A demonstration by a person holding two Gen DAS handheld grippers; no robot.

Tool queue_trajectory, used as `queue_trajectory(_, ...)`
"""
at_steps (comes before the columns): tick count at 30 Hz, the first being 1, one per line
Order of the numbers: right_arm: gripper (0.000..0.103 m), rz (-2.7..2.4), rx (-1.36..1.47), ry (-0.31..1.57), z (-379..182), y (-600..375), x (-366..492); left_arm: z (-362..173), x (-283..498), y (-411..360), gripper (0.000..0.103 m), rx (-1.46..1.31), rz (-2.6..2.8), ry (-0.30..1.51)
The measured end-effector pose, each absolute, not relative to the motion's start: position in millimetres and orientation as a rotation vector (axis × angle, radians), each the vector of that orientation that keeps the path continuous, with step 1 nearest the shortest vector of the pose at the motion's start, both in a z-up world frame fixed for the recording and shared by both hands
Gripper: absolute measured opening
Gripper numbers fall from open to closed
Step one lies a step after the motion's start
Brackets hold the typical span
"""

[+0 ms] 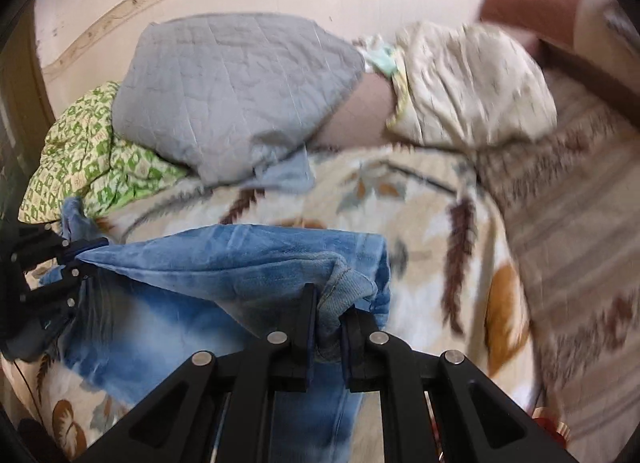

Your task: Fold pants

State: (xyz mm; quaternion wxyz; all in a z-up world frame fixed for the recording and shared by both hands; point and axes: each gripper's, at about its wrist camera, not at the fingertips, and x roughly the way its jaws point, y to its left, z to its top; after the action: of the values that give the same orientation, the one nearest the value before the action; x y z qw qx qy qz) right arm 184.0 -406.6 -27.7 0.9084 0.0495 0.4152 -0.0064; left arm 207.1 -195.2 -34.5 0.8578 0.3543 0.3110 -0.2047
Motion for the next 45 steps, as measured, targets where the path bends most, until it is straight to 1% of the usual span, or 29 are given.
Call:
queue_trajectory(7, 0.01, -0.03, 0.203, 0.954, -88, -402, 157, -88, 172, -191, 0.006, 0.737, -0.376, 0.701)
queue_trajectory(14, 0.01, -0.034, 0.185, 0.928, -90, -397, 128, -93, 152, -181, 0.006, 0.64, -0.408, 0.721)
queue_trajectory(19, 0.011, -0.011, 0.153, 0.993, -108, -391, 129, -122, 156, -189, 0.007, 0.675, -0.399, 0.851)
queue_trajectory(22, 0.017, -0.03, 0.135, 1.017, -111, -390, 128, -131, 159, -189, 0.007, 0.643, -0.419, 0.905)
queue_trajectory(23, 0.026, -0.044, 0.129, 1.015, -109, -391, 126, -132, 161, -188, 0.007, 0.629, -0.417, 0.918)
queue_trajectory(24, 0.047, -0.068, 0.113, 1.014, -106, -392, 124, -133, 163, -187, 0.007, 0.615, -0.418, 0.925)
queue_trajectory(25, 0.065, -0.103, 0.098, 1.015, -103, -394, 120, -133, 162, -187, 0.007, 0.611, -0.418, 0.927)
queue_trajectory(26, 0.092, -0.127, 0.102, 0.999, -99, -398, 115, -132, 162, -186, 0.007, 0.611, -0.418, 0.927)
queue_trajectory(27, 0.098, -0.142, 0.121, 0.968, -92, -402, 107, -132, 162, -187, 0.007, 0.615, -0.416, 0.925)
queue_trajectory(30, 0.098, -0.144, 0.183, 0.916, -69, -414, 90, -131, 163, -186, 0.007, 0.593, -0.415, 0.934)
queue_trajectory(32, 0.098, -0.151, 0.188, 0.873, -51, -417, 81, -130, 163, -186, 0.01, 0.59, -0.416, 0.933)
queue_trajectory(33, 0.098, -0.148, 0.191, 0.84, -40, -418, 77, -130, 162, -186, 0.02, 0.587, -0.425, 0.934)
queue_trajectory(34, 0.098, -0.148, 0.194, 0.821, -33, -417, 75, -129, 163, -185, 0.044, 0.583, -0.43, 0.939)
queue_trajectory(35, 0.099, -0.147, 0.2, 0.797, -25, -417, 73, -129, 162, -185, 0.059, 0.581, -0.429, 0.94)
queue_trajectory(36, 0.099, -0.144, 0.206, 0.775, -20, -416, 74, -126, 159, -184, 0.083, 0.58, -0.416, 0.916)
queue_trajectory(37, 0.099, -0.143, 0.212, 0.756, -14, -414, 73, -122, 155, -184, 0.093, 0.582, -0.402, 0.892)
queue_trajectory(41, 0.1, -0.131, 0.245, 0.718, -7, -408, 78, -103, 143, -178, 0.094, 0.565, -0.39, 0.829)
queue_trajectory(45, 0.1, -0.078, 0.262, 0.699, -6, -394, 83, -75, 126, -156, 0.095, 0.525, -0.405, 0.787)
